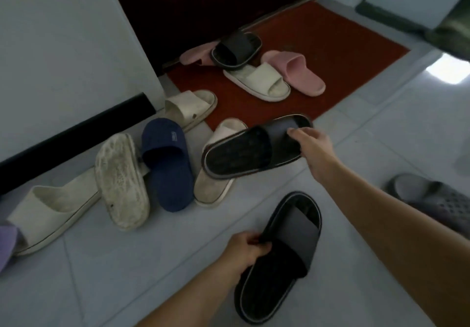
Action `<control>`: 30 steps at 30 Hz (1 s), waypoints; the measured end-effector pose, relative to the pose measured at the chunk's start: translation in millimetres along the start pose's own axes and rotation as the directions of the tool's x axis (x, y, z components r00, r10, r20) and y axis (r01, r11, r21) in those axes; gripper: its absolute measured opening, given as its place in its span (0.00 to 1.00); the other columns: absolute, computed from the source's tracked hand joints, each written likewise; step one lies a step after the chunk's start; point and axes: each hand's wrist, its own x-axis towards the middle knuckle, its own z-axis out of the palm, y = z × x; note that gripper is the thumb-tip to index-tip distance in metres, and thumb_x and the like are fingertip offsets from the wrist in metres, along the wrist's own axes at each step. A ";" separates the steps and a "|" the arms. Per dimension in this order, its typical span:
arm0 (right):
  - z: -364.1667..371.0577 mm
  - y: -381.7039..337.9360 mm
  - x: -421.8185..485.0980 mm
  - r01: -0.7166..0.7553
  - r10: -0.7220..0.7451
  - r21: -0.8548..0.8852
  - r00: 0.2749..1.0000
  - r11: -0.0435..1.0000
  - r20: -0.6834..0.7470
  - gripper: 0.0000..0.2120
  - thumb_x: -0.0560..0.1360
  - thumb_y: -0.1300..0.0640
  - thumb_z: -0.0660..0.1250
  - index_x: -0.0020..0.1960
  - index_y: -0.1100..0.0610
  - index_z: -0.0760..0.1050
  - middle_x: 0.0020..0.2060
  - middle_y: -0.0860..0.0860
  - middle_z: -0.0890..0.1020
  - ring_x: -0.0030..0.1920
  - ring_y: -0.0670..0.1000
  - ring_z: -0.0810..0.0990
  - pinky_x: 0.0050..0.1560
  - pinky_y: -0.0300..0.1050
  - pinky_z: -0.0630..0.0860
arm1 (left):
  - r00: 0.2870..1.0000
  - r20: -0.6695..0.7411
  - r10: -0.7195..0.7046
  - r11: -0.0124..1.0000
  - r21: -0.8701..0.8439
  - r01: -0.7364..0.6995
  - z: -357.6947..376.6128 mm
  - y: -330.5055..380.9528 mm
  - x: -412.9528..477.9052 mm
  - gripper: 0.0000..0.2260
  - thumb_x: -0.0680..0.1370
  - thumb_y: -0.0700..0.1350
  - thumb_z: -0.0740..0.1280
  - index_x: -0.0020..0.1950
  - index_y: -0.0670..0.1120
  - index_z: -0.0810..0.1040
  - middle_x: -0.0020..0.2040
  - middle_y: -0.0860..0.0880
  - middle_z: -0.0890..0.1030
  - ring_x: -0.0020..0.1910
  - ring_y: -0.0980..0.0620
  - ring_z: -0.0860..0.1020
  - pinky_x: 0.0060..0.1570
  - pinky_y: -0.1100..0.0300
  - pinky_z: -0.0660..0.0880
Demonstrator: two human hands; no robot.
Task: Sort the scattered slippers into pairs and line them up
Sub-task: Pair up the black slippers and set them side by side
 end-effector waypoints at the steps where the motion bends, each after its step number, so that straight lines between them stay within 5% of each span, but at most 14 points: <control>1: 3.8 4.6 -11.0 0.010 -0.008 -0.055 0.999 0.998 0.043 0.05 0.70 0.49 0.71 0.40 0.51 0.80 0.34 0.45 0.83 0.37 0.45 0.81 0.33 0.34 0.73 | 1.000 -0.010 0.016 0.998 0.063 -0.015 1.2 0.9 -3.3 0.12 0.74 0.39 0.70 0.57 0.38 0.79 0.50 0.41 0.82 0.43 0.51 0.79 0.43 0.64 0.74; 6: 37.2 31.0 -52.3 0.123 -0.016 -0.342 0.954 0.932 0.298 0.07 0.72 0.50 0.69 0.39 0.53 0.79 0.35 0.47 0.81 0.38 0.45 0.79 0.36 0.38 0.73 | 0.977 0.049 0.207 0.785 0.588 -0.195 -13.5 9.0 -25.4 0.11 0.77 0.52 0.64 0.56 0.50 0.79 0.54 0.51 0.82 0.55 0.51 0.78 0.51 0.66 0.72; 8: 53.0 42.8 -60.7 0.155 0.019 -0.409 0.921 0.899 0.390 0.09 0.72 0.50 0.69 0.40 0.56 0.79 0.36 0.50 0.80 0.40 0.48 0.79 0.42 0.42 0.75 | 0.955 0.059 0.290 0.748 0.608 -0.264 -26.9 10.6 -37.6 0.08 0.75 0.53 0.65 0.37 0.58 0.79 0.38 0.59 0.82 0.41 0.61 0.79 0.35 0.75 0.68; 10: 64.2 55.9 -65.6 0.211 0.080 -0.517 0.872 0.830 0.484 0.07 0.72 0.50 0.68 0.42 0.54 0.79 0.40 0.50 0.81 0.44 0.50 0.80 0.46 0.44 0.75 | 0.906 -0.049 0.421 0.731 0.609 -0.307 -46.5 9.9 -45.0 0.11 0.74 0.53 0.66 0.31 0.57 0.74 0.30 0.60 0.78 0.33 0.64 0.76 0.29 0.74 0.66; 13: 66.9 75.6 -65.4 0.267 0.099 -0.620 0.866 0.738 0.490 0.15 0.72 0.53 0.69 0.58 0.57 0.78 0.54 0.52 0.81 0.56 0.53 0.78 0.57 0.43 0.72 | 0.835 -0.247 0.491 0.763 0.584 -0.275 -80.3 8.5 -40.8 0.02 0.75 0.48 0.68 0.46 0.55 0.77 0.43 0.56 0.79 0.42 0.58 0.77 0.39 0.67 0.69; 18: 27.2 91.2 -55.4 0.094 -0.004 -0.693 0.991 0.715 0.131 0.05 0.73 0.54 0.67 0.47 0.54 0.78 0.50 0.55 0.80 0.48 0.55 0.79 0.46 0.43 0.74 | 0.918 -0.308 0.248 0.851 0.521 -0.055 -105.9 -5.9 -9.0 0.24 0.76 0.45 0.67 0.71 0.45 0.66 0.68 0.44 0.71 0.65 0.45 0.72 0.62 0.51 0.70; 22: 1.3 103.4 -62.8 0.085 0.092 -0.776 0.979 0.625 0.181 0.15 0.75 0.45 0.64 0.42 0.57 0.76 0.37 0.52 0.77 0.39 0.54 0.77 0.39 0.44 0.72 | 0.951 -0.227 0.211 0.841 0.539 -0.058 -88.0 -10.5 5.6 0.23 0.76 0.44 0.66 0.71 0.48 0.65 0.65 0.45 0.75 0.62 0.45 0.74 0.60 0.54 0.71; 25: -10.8 112.0 -69.2 0.146 0.071 -0.697 0.959 0.702 0.273 0.13 0.75 0.49 0.66 0.36 0.54 0.73 0.33 0.49 0.75 0.39 0.52 0.75 0.41 0.43 0.70 | 0.950 -0.219 0.224 0.865 0.494 -0.090 -71.1 -9.5 9.3 0.21 0.77 0.43 0.65 0.70 0.49 0.67 0.64 0.46 0.76 0.61 0.46 0.75 0.57 0.56 0.71; 30: -44.4 121.4 -71.9 0.108 0.080 -0.650 0.964 0.753 0.253 0.06 0.74 0.52 0.68 0.39 0.52 0.77 0.32 0.46 0.75 0.38 0.48 0.74 0.42 0.40 0.68 | 0.964 -0.147 0.221 0.877 0.463 -0.130 -48.5 -15.0 10.1 0.20 0.76 0.41 0.66 0.68 0.46 0.70 0.61 0.44 0.78 0.59 0.45 0.77 0.60 0.51 0.73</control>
